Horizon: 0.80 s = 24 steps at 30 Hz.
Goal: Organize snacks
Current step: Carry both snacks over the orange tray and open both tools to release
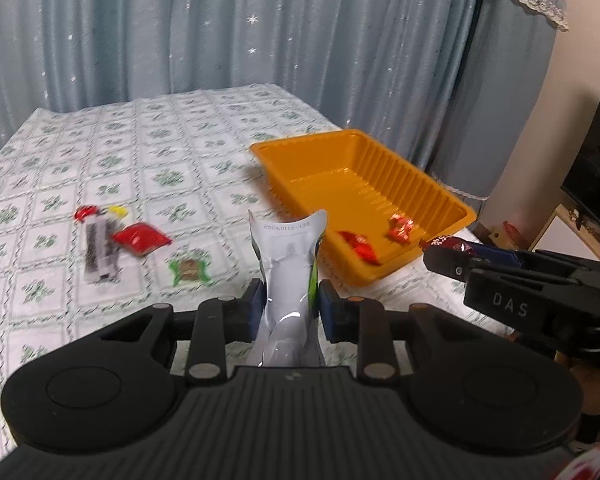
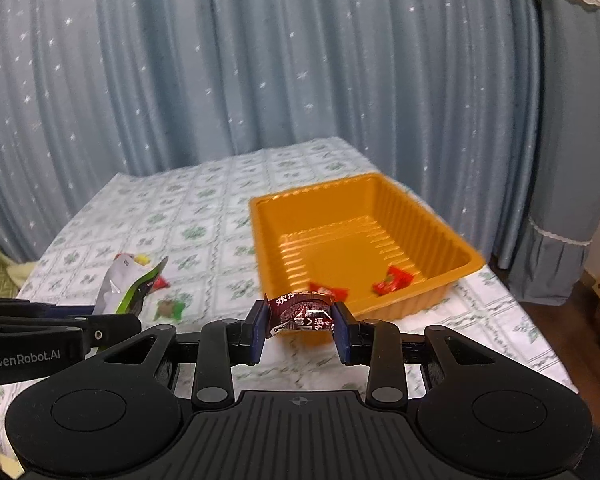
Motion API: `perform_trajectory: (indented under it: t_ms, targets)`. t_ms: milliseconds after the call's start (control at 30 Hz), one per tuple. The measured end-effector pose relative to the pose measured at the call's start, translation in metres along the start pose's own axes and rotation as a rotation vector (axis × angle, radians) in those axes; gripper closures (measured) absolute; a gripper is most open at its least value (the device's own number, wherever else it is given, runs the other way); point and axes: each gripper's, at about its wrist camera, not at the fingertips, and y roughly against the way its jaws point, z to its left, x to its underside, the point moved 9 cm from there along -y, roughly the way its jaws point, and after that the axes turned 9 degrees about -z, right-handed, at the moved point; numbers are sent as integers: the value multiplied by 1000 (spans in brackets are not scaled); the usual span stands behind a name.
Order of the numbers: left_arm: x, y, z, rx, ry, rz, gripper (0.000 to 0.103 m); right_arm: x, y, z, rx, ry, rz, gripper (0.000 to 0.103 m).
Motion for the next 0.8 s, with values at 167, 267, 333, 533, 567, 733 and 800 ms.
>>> perform_trajectory:
  t_ms: [167, 267, 333, 533, 567, 733, 800]
  targets:
    - [-17, -16, -20, 38, -14, -14, 77, -18, -3, -27, 44, -18, -32, 68]
    - [-27, -28, -32, 59, -24, -21, 77, -24, -11, -43, 63, -37, -36, 68]
    - [-33, -38, -39, 73, -17, -20, 77, -30, -17, -54, 73, -48, -36, 68]
    - [-46, -70, -49, 93, -2, -14, 77, -44, -37, -75, 84, -66, -44, 68]
    - [-47, -75, -51, 95, -5, -10, 77, -45, -41, -78, 87, -71, -43, 68]
    - [-51, -101, -58, 106, -6, 2, 77, -46, -60, -92, 105, -108, -48, 68]
    - [-50, -111, -61, 113, -6, 9, 77, -45, -65, -96, 111, -120, -52, 68]
